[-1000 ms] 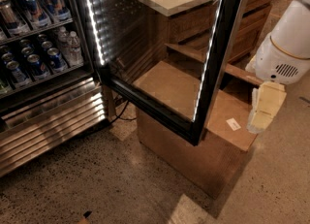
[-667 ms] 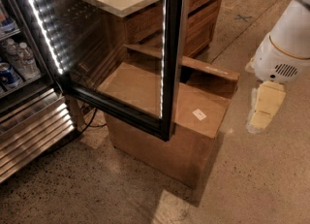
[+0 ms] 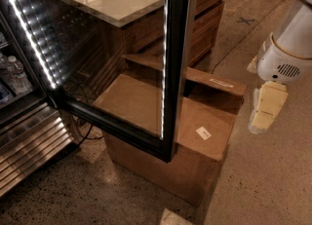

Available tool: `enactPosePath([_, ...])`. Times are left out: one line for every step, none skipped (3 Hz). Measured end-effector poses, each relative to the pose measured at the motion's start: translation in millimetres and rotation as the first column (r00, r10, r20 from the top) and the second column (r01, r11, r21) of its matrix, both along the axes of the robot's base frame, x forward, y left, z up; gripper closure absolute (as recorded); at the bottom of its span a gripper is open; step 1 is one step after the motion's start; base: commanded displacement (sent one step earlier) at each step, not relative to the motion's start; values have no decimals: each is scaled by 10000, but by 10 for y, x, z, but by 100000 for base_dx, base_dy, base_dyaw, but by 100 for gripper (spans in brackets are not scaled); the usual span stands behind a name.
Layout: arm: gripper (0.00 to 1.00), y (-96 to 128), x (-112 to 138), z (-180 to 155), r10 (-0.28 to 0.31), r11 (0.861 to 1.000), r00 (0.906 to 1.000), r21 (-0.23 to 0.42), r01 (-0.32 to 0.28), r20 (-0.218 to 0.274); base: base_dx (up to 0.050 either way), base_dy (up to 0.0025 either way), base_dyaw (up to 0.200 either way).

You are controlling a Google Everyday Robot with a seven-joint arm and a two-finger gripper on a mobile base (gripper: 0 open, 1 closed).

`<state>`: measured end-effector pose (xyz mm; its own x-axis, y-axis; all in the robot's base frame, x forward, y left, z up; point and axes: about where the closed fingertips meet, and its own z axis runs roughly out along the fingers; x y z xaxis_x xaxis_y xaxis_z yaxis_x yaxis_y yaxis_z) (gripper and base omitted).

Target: Close right fridge door

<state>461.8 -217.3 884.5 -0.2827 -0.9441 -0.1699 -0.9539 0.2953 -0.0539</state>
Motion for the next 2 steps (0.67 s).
enactPosePath([0, 0, 0, 0, 0, 10000, 10000, 0, 0, 0, 0, 0, 0])
enactPosePath([15, 0, 0, 0, 0, 10000, 10000, 0, 0, 1, 0, 0, 0])
